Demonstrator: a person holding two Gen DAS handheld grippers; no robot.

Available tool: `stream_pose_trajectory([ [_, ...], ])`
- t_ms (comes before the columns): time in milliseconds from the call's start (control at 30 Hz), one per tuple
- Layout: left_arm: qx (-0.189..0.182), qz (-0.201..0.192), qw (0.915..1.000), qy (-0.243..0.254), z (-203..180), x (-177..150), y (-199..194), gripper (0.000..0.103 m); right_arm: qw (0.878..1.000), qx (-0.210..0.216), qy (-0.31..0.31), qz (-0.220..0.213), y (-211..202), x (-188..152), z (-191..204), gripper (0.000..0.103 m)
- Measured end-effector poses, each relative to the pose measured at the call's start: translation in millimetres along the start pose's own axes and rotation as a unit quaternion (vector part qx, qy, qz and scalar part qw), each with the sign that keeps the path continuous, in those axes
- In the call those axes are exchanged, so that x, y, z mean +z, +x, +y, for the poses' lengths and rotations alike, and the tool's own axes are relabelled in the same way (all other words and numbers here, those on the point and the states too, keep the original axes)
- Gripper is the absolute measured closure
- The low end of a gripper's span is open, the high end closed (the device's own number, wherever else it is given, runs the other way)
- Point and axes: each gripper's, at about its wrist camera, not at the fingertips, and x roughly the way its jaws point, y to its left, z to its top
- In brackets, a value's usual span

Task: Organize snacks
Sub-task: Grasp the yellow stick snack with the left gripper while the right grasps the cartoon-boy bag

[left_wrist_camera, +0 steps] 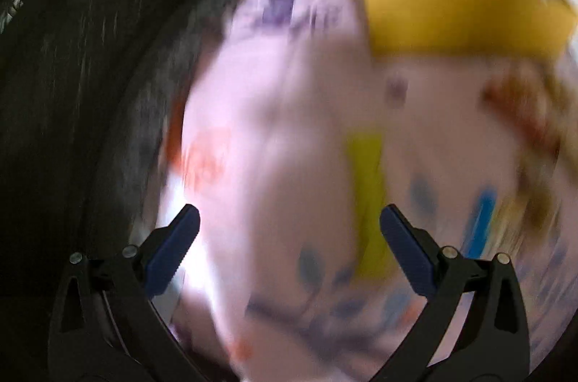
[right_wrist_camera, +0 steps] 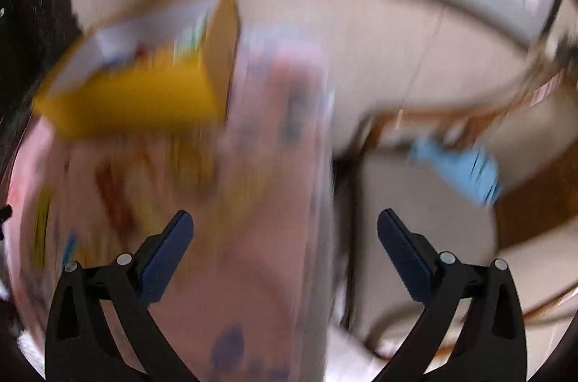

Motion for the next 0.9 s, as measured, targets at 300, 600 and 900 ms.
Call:
stream_pose_trajectory([
  [300, -0.083, -0.02, 0.9961, -0.021, 7.5, -38.9, 16.1, 0.002, 0.993, -0.003, 0.002, 0.114, 19.9, -84.4, 25.5, 0.001],
  [600, -0.195, -0.05, 0.9782, -0.051, -19.8, -1.4, 77.3, 0.032, 0.994, 0.038, -0.03, 0.102, -25.9, -100.7, 99.2, 0.001],
  [900, -0.27, -0.038, 0.9619, -0.026, -3.2, -26.1, 56.4, 0.082, 0.899, 0.171, -0.402, 0.001, -32.3, -87.8, 234.3, 0.001],
])
